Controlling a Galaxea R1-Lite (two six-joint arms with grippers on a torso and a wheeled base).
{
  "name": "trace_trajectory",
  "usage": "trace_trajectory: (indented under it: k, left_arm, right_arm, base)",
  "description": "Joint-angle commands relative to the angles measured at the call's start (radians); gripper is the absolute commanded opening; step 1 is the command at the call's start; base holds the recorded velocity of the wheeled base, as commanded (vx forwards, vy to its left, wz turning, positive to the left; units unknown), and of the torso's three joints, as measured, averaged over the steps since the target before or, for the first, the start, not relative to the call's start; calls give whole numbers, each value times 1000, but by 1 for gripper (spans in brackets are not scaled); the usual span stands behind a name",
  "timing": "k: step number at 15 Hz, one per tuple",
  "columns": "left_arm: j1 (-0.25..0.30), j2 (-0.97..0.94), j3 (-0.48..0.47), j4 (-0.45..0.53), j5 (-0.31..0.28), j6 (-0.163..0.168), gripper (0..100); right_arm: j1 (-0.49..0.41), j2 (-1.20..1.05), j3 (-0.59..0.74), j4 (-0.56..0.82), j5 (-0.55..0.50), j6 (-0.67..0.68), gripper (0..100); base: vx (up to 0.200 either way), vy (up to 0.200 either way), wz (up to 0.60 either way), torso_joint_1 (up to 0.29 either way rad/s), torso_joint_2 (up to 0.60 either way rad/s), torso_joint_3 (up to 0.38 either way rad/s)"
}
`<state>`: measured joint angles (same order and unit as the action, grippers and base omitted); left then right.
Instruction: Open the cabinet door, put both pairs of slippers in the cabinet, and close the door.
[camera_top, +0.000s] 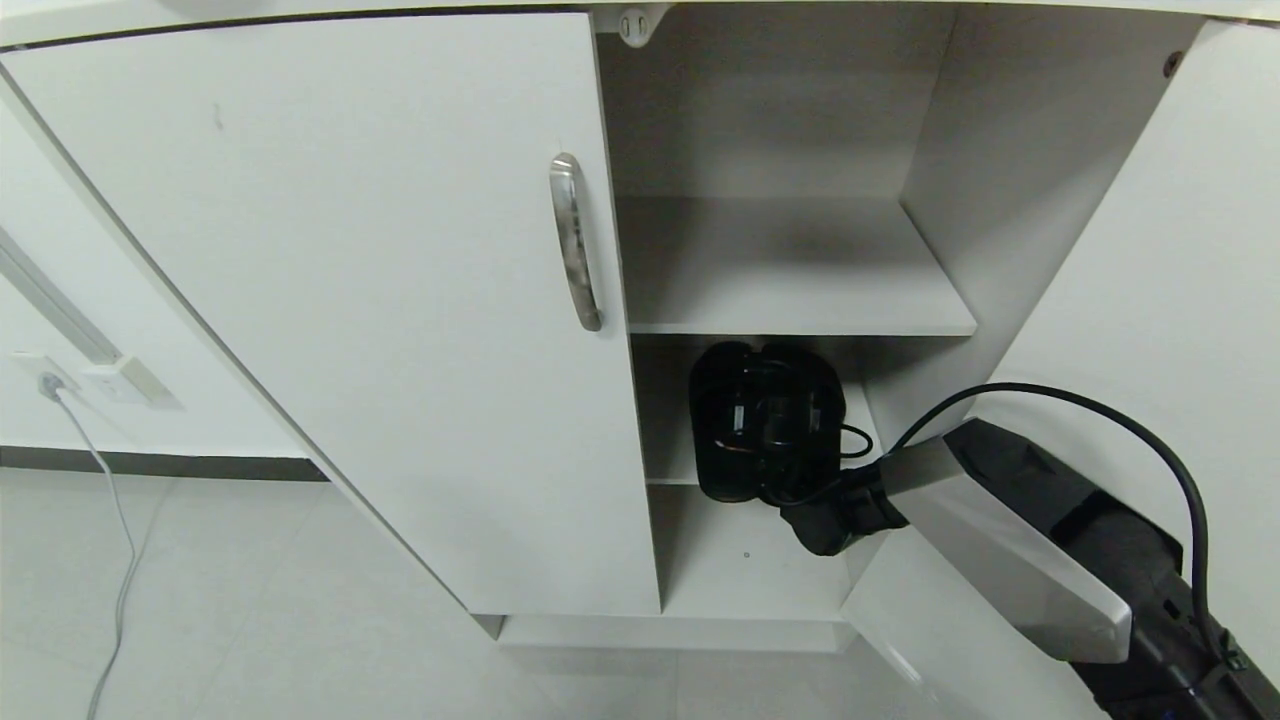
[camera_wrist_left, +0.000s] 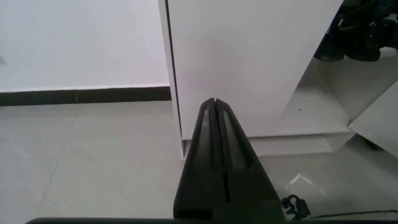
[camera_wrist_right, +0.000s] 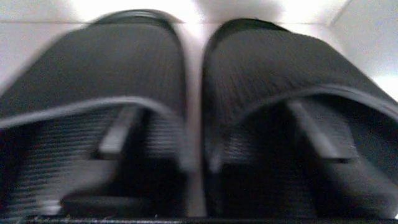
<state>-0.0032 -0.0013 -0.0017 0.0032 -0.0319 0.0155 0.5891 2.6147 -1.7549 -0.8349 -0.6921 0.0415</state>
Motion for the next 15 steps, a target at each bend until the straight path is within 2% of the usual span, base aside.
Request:
trace_trajectory:
  k: [1, 5, 6, 9, 13, 15]
  left_arm:
    - [0, 1, 0, 0, 0, 0, 0]
    - [0, 1, 0, 0, 0, 0, 0]
    - [0, 1, 0, 0, 0, 0, 0]
    - [0, 1, 0, 0, 0, 1, 0]
    - [0, 1, 0, 0, 0, 1, 0]
    - [0, 1, 0, 0, 0, 0, 0]
  right_arm:
    - [8, -33, 66, -7, -1, 1, 100]
    - [52, -186, 347, -113, -4, 5, 100]
    - [58, -202, 377, -127, -4, 5, 100]
    - [100, -315, 595, -216, -44, 5, 100]
    - [156, -427, 798, -277, -49, 12, 100]
    - [179, -447, 856, -303, -47, 26, 100]
  base:
    - [0, 0, 0, 0, 0, 0]
    - [0, 0, 0, 0, 0, 0]
    - [0, 0, 0, 0, 0, 0]
    - [0, 0, 0, 0, 0, 0]
    - [0, 0, 0, 0, 0, 0]
    - [0, 0, 0, 0, 0, 0]
